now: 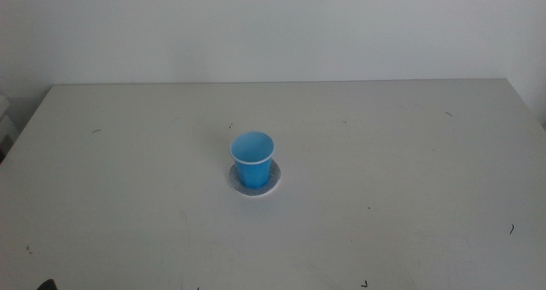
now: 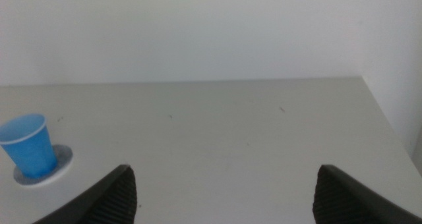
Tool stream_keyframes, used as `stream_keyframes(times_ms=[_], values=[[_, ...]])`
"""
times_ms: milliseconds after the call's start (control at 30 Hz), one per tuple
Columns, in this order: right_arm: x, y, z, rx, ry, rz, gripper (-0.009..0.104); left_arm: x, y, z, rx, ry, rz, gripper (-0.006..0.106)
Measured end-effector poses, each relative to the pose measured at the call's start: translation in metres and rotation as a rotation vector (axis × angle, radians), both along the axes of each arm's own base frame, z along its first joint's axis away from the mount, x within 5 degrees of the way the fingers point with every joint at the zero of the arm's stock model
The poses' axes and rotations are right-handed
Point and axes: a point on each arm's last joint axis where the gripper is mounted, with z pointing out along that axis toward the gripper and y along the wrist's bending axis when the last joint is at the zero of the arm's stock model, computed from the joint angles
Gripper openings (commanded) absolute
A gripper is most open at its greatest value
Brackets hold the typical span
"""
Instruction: Place an empty cup on a cup mat.
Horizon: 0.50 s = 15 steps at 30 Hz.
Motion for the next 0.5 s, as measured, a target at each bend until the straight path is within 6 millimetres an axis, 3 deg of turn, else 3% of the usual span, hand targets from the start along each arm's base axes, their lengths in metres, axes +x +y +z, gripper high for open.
stream_keyframes(times_ms=[167, 500], values=[[-0.003, 0.001, -0.012, -0.021, -0.123, 0.023, 0.085, 0.0, 0.0, 0.0, 0.0, 0.0, 0.0, 0.105], [-0.008, 0.0, -0.058, -0.034, -0.087, 0.025, 0.085, 0.0, 0.0, 0.0, 0.0, 0.0, 0.0, 0.105]])
